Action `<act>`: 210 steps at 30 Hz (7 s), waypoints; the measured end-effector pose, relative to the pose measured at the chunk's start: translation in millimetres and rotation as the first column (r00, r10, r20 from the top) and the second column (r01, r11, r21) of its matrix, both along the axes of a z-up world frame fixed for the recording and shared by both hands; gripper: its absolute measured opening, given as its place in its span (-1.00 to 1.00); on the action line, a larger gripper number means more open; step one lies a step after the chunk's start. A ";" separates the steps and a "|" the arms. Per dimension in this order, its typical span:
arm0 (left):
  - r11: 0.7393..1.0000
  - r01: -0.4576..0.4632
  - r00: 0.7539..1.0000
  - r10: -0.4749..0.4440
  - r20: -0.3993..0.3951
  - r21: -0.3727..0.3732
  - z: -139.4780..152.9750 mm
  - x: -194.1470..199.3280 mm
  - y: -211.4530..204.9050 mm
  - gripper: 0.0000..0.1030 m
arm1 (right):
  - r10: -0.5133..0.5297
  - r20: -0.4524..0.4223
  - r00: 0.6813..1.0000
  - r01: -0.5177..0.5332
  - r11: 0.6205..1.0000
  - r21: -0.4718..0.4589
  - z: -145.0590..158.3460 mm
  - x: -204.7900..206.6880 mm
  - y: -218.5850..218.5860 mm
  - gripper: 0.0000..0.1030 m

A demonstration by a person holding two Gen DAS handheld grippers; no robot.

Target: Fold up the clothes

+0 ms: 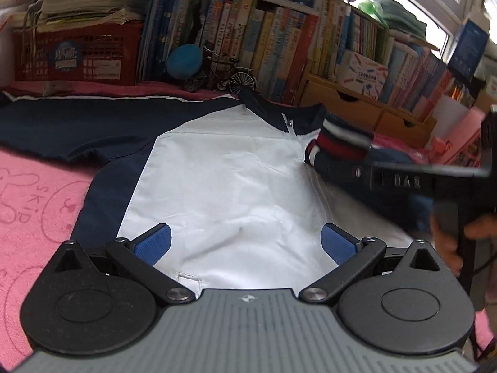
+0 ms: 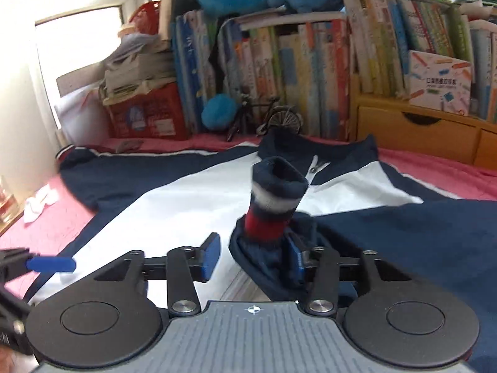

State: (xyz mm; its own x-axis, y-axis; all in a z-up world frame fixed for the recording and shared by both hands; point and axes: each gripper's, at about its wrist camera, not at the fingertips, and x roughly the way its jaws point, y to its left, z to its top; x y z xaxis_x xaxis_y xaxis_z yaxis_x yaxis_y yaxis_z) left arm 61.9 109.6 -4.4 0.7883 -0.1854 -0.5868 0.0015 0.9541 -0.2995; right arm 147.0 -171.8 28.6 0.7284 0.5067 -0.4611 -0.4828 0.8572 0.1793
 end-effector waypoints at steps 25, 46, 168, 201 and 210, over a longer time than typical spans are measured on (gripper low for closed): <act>0.994 -0.045 0.996 0.053 0.075 -0.104 21.4 115.0 -43.4 -0.61 | -0.235 0.121 0.964 0.264 0.880 -0.395 -51.1 -85.7 -95.7 0.80; 0.939 -0.012 0.997 -0.016 -0.078 -0.344 -2.1 104.5 15.6 0.84 | -0.244 0.152 0.958 0.287 0.827 -0.483 -66.6 -45.0 -64.5 0.93; 0.856 0.439 0.883 -0.467 0.042 0.272 44.8 171.3 -181.8 0.89 | -0.190 0.205 0.960 0.279 0.712 -0.644 -93.1 -13.2 -84.2 -0.87; 0.742 0.479 0.846 -0.532 -0.022 0.468 -0.3 228.3 -317.6 0.81 | -0.214 0.142 0.966 0.257 0.794 -0.551 -91.6 -8.6 -100.1 -0.87; 0.531 0.642 0.710 -0.684 -0.168 0.553 -14.4 176.5 -293.1 0.17 | -0.213 0.146 0.966 0.258 0.790 -0.557 -93.2 -8.7 -98.7 -0.87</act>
